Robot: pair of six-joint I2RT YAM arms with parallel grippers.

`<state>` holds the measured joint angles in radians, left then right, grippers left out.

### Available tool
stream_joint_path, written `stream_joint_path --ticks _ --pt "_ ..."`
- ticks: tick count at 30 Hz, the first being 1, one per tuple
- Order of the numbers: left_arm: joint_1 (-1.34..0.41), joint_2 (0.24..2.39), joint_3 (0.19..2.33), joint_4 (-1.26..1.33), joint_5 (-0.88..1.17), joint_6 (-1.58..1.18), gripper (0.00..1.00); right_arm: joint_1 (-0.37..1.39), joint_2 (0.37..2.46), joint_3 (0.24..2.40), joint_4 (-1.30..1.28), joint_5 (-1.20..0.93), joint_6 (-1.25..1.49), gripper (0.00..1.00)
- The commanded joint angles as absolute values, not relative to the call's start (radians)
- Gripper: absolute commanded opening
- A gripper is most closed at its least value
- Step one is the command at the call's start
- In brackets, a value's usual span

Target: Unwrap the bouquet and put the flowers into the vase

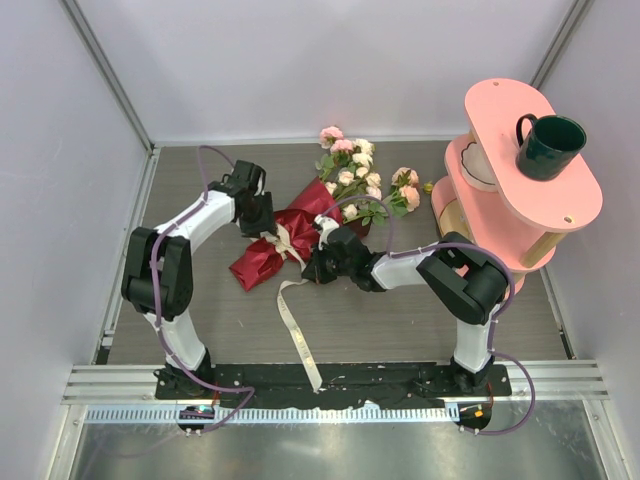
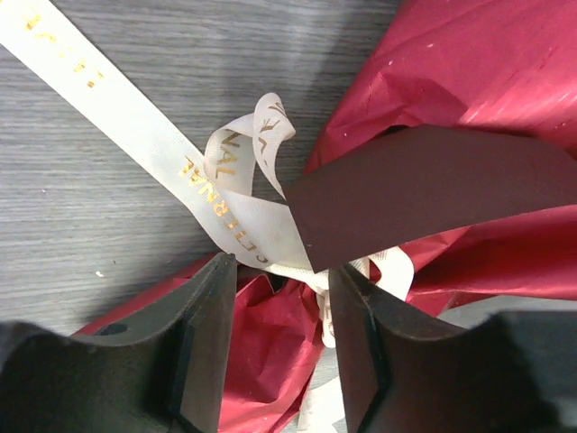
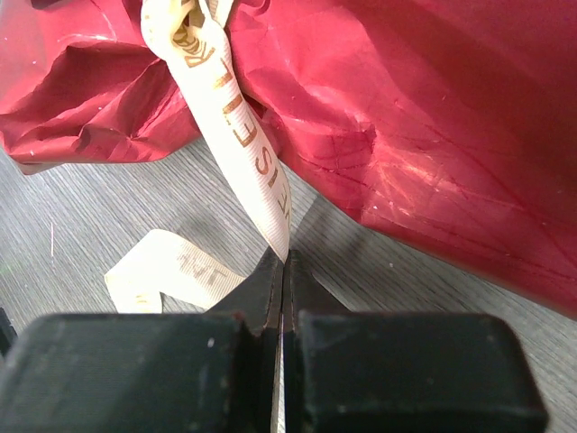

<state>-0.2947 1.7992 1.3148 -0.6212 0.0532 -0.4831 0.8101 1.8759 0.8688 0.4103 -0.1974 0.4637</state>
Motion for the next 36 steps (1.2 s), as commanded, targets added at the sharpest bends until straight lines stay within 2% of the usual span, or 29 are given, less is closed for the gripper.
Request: stream_joint_path --ticks 1,4,6,7,9,17,22,26,30,32,36 --pt "-0.304 1.726 1.295 -0.588 0.052 -0.471 0.51 0.807 1.833 0.859 0.437 -0.202 0.465 0.01" --pt "-0.304 1.717 1.273 -0.586 0.055 -0.468 0.51 0.807 1.836 0.861 0.436 -0.206 0.465 0.01" --pt "-0.302 1.726 1.272 -0.589 0.06 -0.463 0.47 0.805 1.836 0.864 0.434 -0.206 0.465 0.01" --pt "-0.302 1.739 1.275 -0.594 0.061 -0.463 0.4 0.805 1.838 0.862 0.436 -0.206 0.466 0.01" --pt "-0.304 1.749 1.273 -0.584 0.075 -0.463 0.37 0.805 1.836 0.864 0.434 -0.204 0.465 0.01" --pt "-0.304 1.773 1.287 -0.561 0.107 -0.463 0.41 0.807 1.841 0.864 0.434 -0.204 0.465 0.01" --pt "-0.307 1.799 1.301 -0.561 0.123 -0.462 0.39 0.805 1.841 0.864 0.434 -0.206 0.465 0.01" --pt "-0.31 1.795 1.313 -0.566 0.117 -0.46 0.24 0.805 1.844 0.865 0.434 -0.206 0.465 0.01" --pt "-0.308 1.741 1.318 -0.569 0.107 -0.456 0.13 0.805 1.844 0.865 0.434 -0.204 0.463 0.01" --pt "-0.308 1.704 1.319 -0.572 0.103 -0.454 0.0 0.807 1.842 0.865 0.433 -0.204 0.465 0.01" --pt "-0.308 1.651 1.318 -0.58 0.06 -0.465 0.0 0.805 1.842 0.867 0.433 -0.204 0.463 0.01"
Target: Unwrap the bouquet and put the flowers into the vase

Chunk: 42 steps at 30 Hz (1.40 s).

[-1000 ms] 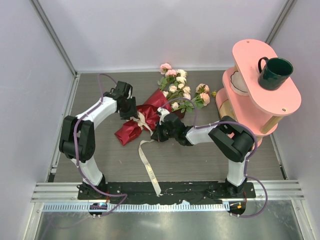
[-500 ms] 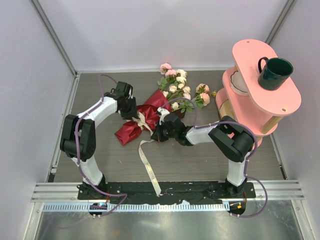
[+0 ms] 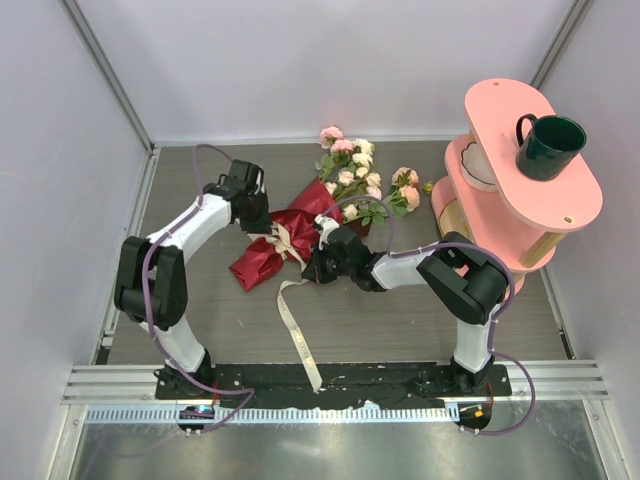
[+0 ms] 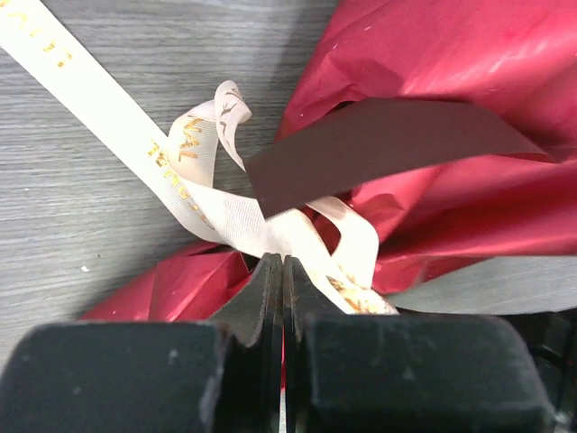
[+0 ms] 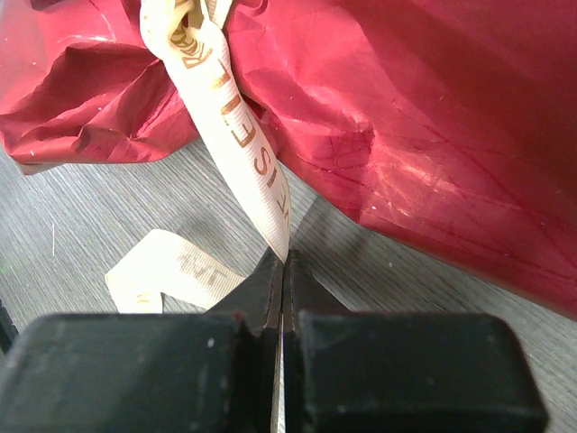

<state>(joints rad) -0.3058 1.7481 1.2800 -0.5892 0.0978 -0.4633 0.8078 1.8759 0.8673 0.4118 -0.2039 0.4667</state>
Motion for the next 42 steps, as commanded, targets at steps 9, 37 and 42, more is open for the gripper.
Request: stream_joint_path --ticks 9,37,42 --pt "-0.289 1.618 1.324 -0.617 -0.107 -0.523 0.2 0.805 1.841 0.864 0.434 -0.202 0.463 0.01" --pt "-0.166 1.971 1.462 -0.801 -0.052 -1.014 0.65 0.805 1.836 0.864 0.428 -0.204 0.46 0.01" --pt "-0.178 2.0 1.431 -0.721 0.057 -1.043 0.62 0.805 1.836 0.864 0.429 -0.201 0.46 0.01"
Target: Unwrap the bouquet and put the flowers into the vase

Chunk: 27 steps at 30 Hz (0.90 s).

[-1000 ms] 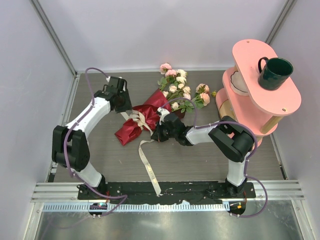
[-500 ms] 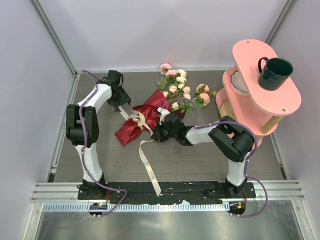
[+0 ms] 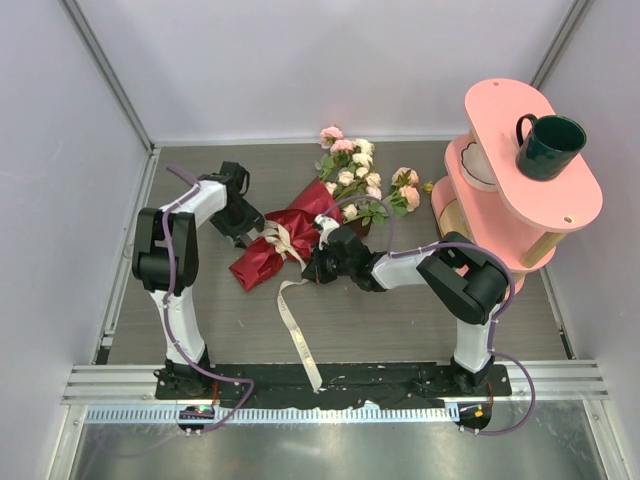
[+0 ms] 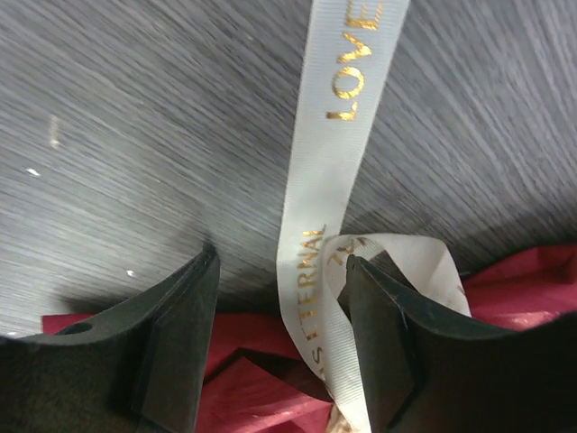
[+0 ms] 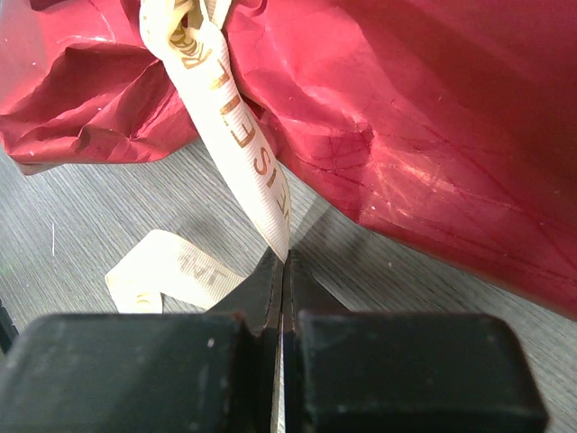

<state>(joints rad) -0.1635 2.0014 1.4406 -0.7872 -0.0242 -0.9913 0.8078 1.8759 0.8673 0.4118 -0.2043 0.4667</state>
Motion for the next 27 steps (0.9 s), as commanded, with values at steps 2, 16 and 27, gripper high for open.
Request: stream_joint_path --ticks 2,16,27 --pt "-0.189 2.008 1.433 -0.692 0.064 -1.046 0.58 0.805 1.841 0.862 0.43 -0.201 0.46 0.01" --pt "-0.199 1.868 1.397 -0.663 -0.098 -1.035 0.0 0.805 1.839 0.862 0.429 -0.201 0.459 0.01" --pt "-0.199 1.755 1.373 -0.638 -0.126 -1.002 0.0 0.807 1.836 0.861 0.426 -0.198 0.457 0.01"
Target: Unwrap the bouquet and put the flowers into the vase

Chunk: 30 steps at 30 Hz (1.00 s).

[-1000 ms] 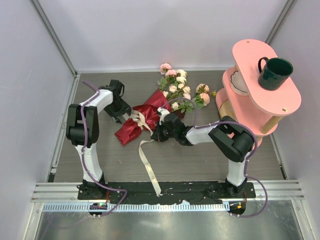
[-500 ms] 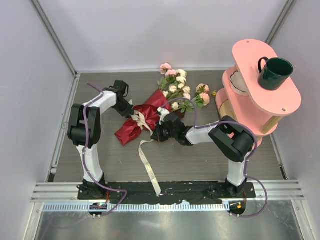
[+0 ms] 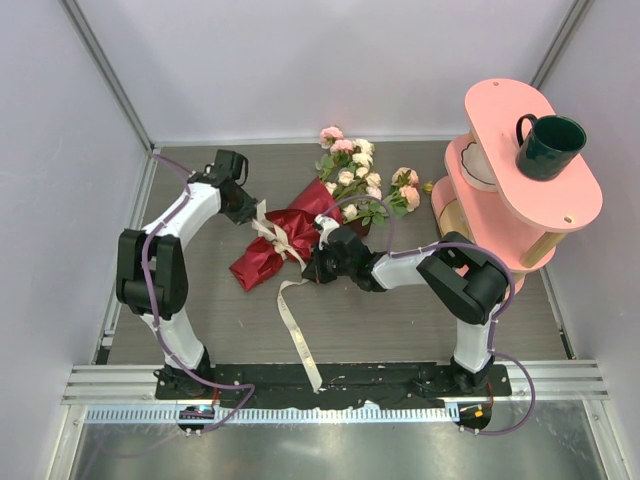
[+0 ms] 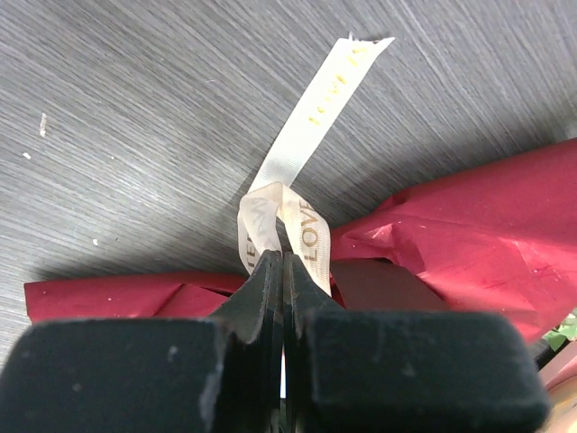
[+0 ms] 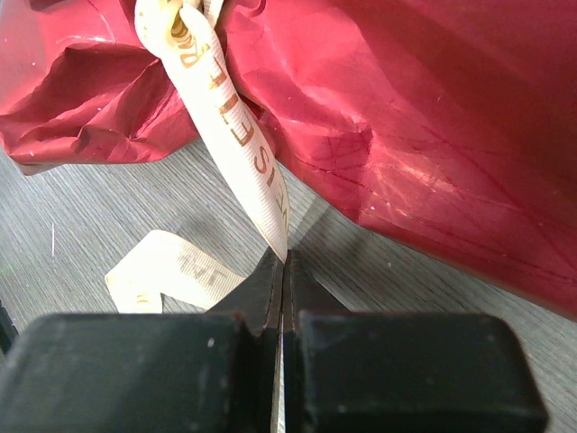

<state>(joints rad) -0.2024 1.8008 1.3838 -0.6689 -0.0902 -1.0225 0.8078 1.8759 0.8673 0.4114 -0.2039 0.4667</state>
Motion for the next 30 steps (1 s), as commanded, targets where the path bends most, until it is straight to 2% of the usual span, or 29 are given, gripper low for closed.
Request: stream_joint_path --ticks 1,11,12,14,15,17,19,21,24,25,26,27,30 --pt "-0.201 1.756 1.373 -0.637 -0.121 -0.996 0.0 0.807 1.836 0.859 0.426 -0.196 0.457 0.01" --pt "-0.201 1.763 1.358 -0.58 -0.003 -0.951 0.01 0.805 1.835 0.859 0.429 -0.195 0.457 0.01" --pt "-0.201 1.76 1.35 -0.569 0.032 -0.945 0.11 0.807 1.835 0.858 0.43 -0.195 0.457 0.01" --pt "-0.201 1.75 1.325 -0.532 0.069 -0.931 0.25 0.805 1.83 0.856 0.428 -0.192 0.46 0.01" --pt "-0.201 1.737 1.316 -0.531 0.071 -0.933 0.4 0.805 1.829 0.853 0.429 -0.192 0.459 0.01" --pt "-0.199 1.723 1.295 -0.546 0.058 -0.93 0.54 0.807 1.824 0.85 0.434 -0.186 0.457 0.01" --pt "-0.201 1.694 1.266 -0.561 0.043 -0.924 0.57 0.805 1.822 0.847 0.436 -0.187 0.457 0.01" --pt "-0.201 1.642 1.237 -0.561 0.015 -0.907 0.58 0.805 1.824 0.848 0.436 -0.189 0.457 0.01" --pt "-0.201 1.583 1.159 -0.543 0.009 -0.856 0.54 0.805 1.822 0.848 0.436 -0.19 0.457 0.01" --pt "-0.206 1.539 1.143 -0.532 0.009 -0.836 0.51 0.807 1.822 0.848 0.436 -0.189 0.457 0.01" --pt "-0.209 1.523 1.131 -0.529 0.008 -0.821 0.41 0.805 1.822 0.848 0.436 -0.19 0.457 0.01" --pt "-0.222 1.502 1.109 -0.534 -0.026 -0.807 0.37 0.807 1.819 0.847 0.434 -0.19 0.457 0.01" --pt "-0.254 1.447 1.088 -0.557 -0.037 -0.752 0.36 0.807 1.806 0.844 0.434 -0.198 0.454 0.01"
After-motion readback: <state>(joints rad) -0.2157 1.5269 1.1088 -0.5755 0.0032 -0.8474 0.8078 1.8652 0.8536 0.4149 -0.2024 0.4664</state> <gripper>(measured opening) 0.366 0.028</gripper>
